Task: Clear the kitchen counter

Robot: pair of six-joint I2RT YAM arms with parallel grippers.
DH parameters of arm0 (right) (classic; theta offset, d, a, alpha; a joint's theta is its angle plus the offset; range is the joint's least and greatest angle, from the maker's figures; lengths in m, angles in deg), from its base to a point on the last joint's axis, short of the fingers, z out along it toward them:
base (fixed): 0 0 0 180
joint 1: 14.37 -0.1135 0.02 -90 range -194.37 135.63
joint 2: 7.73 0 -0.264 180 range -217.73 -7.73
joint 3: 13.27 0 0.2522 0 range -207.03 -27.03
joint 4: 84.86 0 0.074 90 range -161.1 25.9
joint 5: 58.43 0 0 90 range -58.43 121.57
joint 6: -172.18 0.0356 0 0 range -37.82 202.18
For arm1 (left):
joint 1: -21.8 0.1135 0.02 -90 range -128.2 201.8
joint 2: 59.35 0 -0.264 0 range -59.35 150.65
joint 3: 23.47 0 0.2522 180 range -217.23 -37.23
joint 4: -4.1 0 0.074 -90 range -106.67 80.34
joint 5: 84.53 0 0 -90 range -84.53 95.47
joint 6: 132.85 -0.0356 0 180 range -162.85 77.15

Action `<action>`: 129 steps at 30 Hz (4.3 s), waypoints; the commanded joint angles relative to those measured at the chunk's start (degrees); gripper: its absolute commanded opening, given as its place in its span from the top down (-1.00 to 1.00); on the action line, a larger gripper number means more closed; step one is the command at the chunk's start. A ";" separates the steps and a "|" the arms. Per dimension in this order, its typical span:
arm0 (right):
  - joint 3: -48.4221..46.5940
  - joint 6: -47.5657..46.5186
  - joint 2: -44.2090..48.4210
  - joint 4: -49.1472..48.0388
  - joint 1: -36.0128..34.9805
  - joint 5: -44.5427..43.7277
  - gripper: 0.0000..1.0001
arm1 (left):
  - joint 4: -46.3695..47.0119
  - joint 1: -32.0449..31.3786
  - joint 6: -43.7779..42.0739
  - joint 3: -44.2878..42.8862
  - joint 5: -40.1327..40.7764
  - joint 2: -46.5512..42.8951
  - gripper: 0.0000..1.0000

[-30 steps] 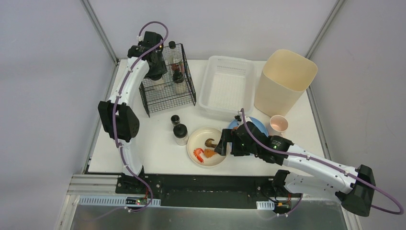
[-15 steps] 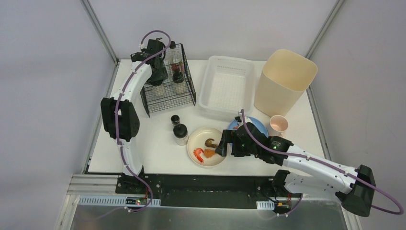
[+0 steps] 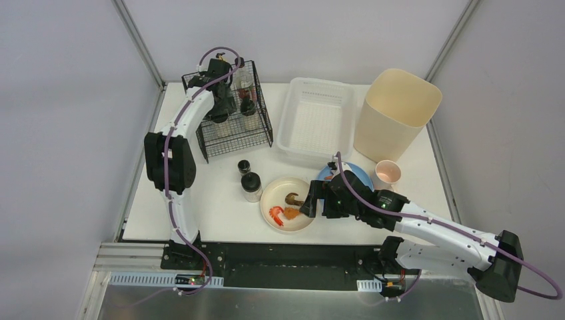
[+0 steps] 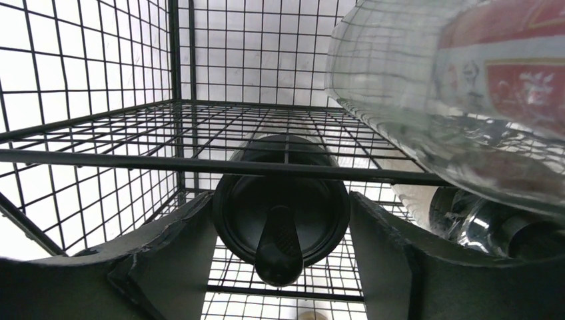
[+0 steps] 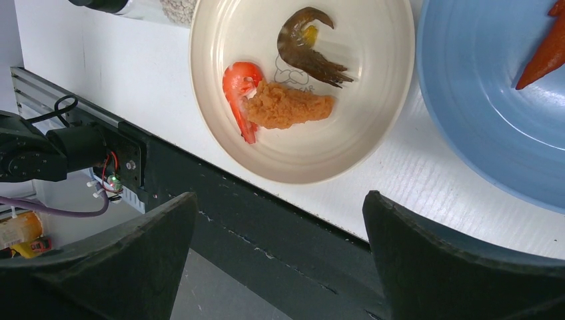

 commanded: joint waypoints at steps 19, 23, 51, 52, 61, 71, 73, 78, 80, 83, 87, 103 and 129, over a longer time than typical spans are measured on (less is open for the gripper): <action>-3.24 -1.05 -2.21 0.69 -0.39 -1.59 -0.98 | -4.85 -0.03 -6.21 3.06 -7.41 -21.01 -0.87; -4.16 -1.40 -3.18 0.89 -0.35 -1.61 -0.98 | -6.20 -1.53 -6.53 7.21 -10.41 -26.80 -0.87; -19.99 -6.50 -17.51 1.62 -1.63 -0.60 -0.98 | -10.74 -19.15 3.97 32.57 -15.67 -45.25 -0.97; -20.21 -6.49 -17.69 1.56 -1.68 -0.80 -0.98 | -10.40 -19.66 4.31 33.38 -15.78 -45.20 -0.97; -18.82 -5.20 -16.71 1.57 -1.87 -2.26 -0.98 | -7.75 -27.49 8.79 37.24 -13.50 -42.17 -0.98; -14.44 -3.34 -13.05 0.59 -2.06 -3.00 -0.98 | -7.67 -32.27 10.03 36.29 -8.05 -35.73 -0.98; -13.67 -3.07 -12.44 0.46 -2.03 -3.01 -0.98 | -7.61 -32.73 10.22 36.13 -6.71 -34.38 -0.98; -11.91 -2.66 -11.15 0.13 -2.02 -2.83 -0.98 | -7.62 -33.44 10.47 35.58 -3.38 -30.58 -0.98; -11.46 -2.57 -10.69 0.08 -2.03 -2.81 -0.98 | -7.67 -33.43 10.56 35.51 -1.98 -29.98 -0.98; -10.66 -2.35 -10.13 -0.20 -2.01 -2.76 -0.98 | -7.59 -33.46 10.43 35.14 -1.50 -28.90 -0.98; -9.97 -1.92 -9.87 -0.48 -2.04 -2.68 -0.98 | -7.59 -33.43 10.14 34.89 -0.79 -27.12 -0.96; -10.12 -1.39 -10.93 -0.75 -1.98 -2.28 -0.98 | -7.05 -33.44 9.38 36.20 -1.61 -26.62 -0.01; -12.19 -2.63 -12.79 -0.04 -2.26 -2.59 -0.98 | -12.00 -33.53 5.00 24.35 -14.18 -36.29 1.00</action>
